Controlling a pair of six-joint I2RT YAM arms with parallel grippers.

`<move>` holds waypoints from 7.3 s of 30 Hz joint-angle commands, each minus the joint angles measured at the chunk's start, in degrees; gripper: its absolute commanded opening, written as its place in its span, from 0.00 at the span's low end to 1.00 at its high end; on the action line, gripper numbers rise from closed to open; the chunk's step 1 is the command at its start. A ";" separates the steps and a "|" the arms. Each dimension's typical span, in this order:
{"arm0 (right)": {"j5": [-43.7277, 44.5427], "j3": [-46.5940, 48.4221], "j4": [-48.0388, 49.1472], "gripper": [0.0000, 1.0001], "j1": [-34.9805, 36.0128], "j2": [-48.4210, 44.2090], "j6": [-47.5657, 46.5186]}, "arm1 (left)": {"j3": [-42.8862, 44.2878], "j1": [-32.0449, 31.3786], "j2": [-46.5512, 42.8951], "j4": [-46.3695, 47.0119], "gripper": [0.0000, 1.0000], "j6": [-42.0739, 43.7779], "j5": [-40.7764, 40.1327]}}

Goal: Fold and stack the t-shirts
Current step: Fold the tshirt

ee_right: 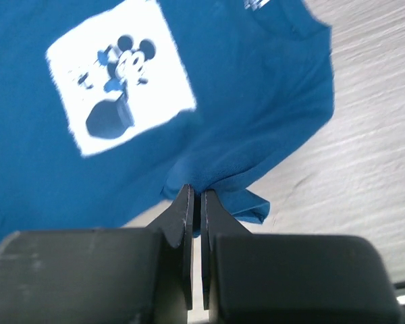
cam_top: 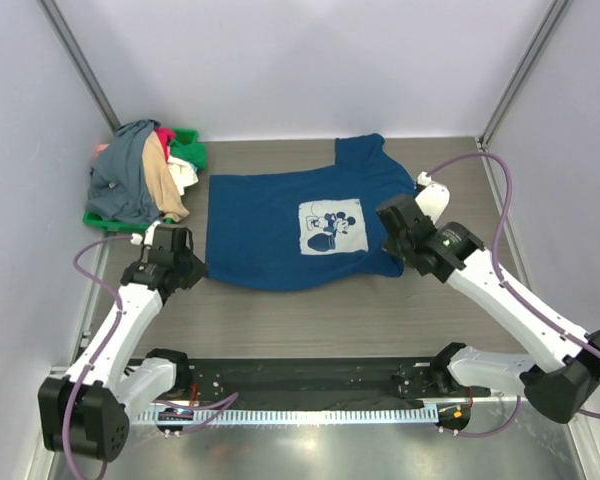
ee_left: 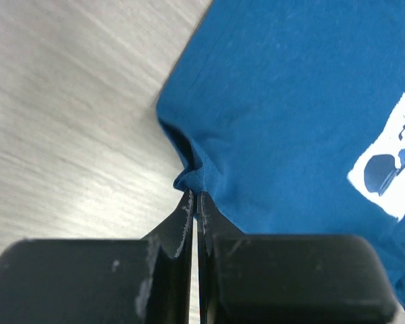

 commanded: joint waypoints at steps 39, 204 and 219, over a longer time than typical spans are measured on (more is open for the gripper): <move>-11.91 22.66 17.89 0.01 -20.60 30.93 -21.58 | 21.73 2.33 33.71 12.32 0.00 5.37 -6.49; -39.77 -23.12 39.34 0.01 -46.09 24.44 -13.58 | -5.42 1.98 25.19 26.11 0.00 1.07 -0.77; -39.07 -30.24 32.84 0.01 -46.45 9.68 -10.25 | -11.66 1.98 13.51 21.46 0.00 -3.32 1.16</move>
